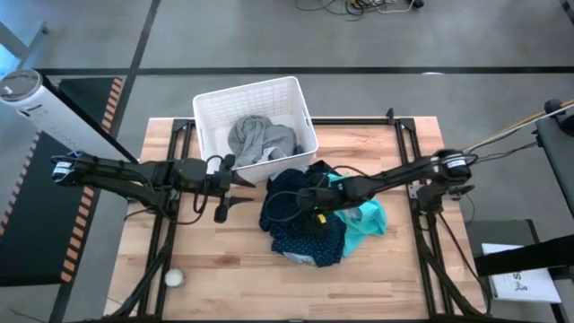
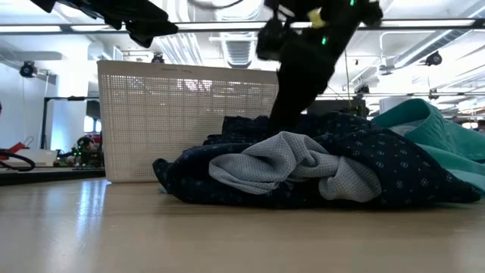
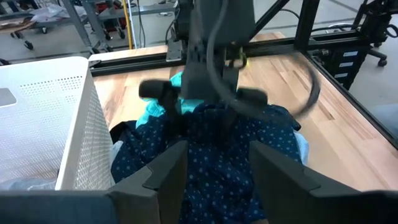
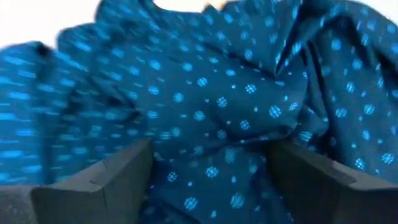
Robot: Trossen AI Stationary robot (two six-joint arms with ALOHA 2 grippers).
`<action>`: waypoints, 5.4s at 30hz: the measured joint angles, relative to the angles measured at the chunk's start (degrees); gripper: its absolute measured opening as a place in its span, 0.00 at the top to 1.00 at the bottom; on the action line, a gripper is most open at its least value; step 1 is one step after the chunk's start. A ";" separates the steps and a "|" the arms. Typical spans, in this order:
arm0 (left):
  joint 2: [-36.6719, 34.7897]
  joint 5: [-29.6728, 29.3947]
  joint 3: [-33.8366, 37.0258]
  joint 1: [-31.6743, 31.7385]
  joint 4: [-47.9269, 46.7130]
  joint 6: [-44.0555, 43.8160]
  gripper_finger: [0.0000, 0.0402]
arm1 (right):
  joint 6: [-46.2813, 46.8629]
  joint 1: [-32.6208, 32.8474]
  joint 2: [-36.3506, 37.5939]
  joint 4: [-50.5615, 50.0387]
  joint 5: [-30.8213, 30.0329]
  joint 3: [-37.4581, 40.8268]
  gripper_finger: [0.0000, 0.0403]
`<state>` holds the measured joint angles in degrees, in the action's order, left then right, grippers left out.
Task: Sort clothes
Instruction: Put the dark blue shirt into the white laundry bin, then put the black sock into the white laundry bin
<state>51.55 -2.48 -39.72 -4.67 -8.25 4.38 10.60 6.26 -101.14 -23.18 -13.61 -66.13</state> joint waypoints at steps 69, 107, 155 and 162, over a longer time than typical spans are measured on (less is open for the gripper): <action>0.85 -0.04 -0.01 -0.02 0.62 -0.74 0.56 | -50.58 -3.37 6.48 6.52 -11.51 -68.74 0.94; 5.88 0.04 0.00 -0.01 5.41 -0.44 0.53 | -9.93 -30.96 -17.22 19.02 23.17 -68.85 0.94; 5.79 0.11 0.00 0.00 7.73 -0.89 0.43 | -18.23 -33.53 -21.67 -19.87 29.05 -68.85 0.34; 5.79 -1.26 0.00 0.00 12.55 3.18 0.49 | -27.48 -32.92 -15.62 -34.71 34.89 -68.85 0.57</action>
<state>57.34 -3.74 -39.72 -4.67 4.30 7.56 -16.88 -26.65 -116.75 -57.89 21.28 -134.98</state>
